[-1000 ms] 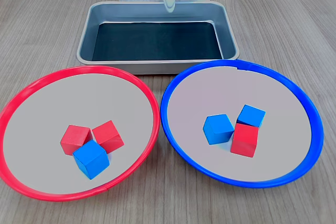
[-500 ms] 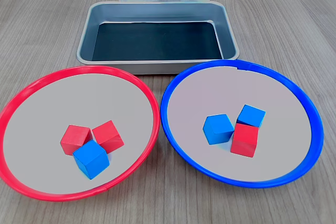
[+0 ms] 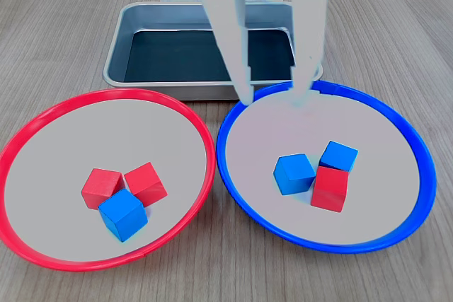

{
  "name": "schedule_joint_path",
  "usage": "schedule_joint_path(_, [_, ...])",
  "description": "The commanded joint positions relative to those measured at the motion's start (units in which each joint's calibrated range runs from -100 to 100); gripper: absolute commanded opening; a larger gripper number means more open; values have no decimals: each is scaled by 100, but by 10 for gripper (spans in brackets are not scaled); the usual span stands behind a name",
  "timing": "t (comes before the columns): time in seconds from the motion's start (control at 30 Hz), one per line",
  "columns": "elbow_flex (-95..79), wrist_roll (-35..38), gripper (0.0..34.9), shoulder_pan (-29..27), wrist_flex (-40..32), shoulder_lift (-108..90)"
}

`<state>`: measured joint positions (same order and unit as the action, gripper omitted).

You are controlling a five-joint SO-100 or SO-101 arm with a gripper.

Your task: Relocate any misplaced blocks to their matching dishes.

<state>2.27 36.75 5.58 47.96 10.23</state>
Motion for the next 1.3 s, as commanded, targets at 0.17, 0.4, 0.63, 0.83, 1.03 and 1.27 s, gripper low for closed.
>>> schedule_joint_path(0.17, [2809, 210, 166, 50, 573, 1821])
schedule_joint_path(0.4, [3028, 308, 179, 40, 681, 2299])
schedule_joint_path(0.63, [3328, 278, 175, 285, 738, 2683])
schedule_joint_path(0.83, [3355, 259, 176, 482, 730, 2819])
schedule_joint_path(1.03, [3419, 264, 176, 520, 936, 2981])
schedule_joint_path(1.27, [3546, 249, 177, 530, 1060, 3186])
